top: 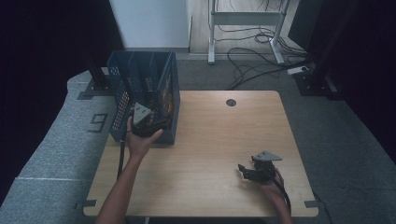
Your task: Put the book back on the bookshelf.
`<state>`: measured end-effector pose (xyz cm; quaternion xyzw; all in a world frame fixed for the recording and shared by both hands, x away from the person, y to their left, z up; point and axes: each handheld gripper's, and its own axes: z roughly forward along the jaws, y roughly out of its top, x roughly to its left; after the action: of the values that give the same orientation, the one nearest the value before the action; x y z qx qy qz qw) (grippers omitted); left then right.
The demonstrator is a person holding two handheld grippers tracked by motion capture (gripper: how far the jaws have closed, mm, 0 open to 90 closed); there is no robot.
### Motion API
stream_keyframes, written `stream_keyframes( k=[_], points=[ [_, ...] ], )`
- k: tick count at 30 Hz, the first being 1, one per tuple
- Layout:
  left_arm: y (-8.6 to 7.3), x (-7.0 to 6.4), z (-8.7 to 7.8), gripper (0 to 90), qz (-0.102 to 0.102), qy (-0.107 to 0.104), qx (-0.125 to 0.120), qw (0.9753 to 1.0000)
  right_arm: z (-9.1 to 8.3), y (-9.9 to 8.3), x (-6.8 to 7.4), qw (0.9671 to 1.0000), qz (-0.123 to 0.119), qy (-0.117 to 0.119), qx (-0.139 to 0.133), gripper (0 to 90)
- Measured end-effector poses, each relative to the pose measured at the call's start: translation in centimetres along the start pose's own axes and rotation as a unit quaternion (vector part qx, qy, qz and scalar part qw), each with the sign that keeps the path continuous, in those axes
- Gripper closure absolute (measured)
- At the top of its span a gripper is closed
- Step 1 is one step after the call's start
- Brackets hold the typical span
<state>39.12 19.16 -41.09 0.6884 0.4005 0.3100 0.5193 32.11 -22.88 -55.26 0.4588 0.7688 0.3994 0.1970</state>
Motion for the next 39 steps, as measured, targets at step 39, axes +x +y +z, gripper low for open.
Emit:
stream_keyframes(
  k=[39],
  points=[
    [-11.8,-3.5,-3.3,19.9,-0.018,-0.074,0.134,0.9881,0.1,0.0,0.0,1.0,-0.001,-0.002,0.004,26.1]
  ],
)
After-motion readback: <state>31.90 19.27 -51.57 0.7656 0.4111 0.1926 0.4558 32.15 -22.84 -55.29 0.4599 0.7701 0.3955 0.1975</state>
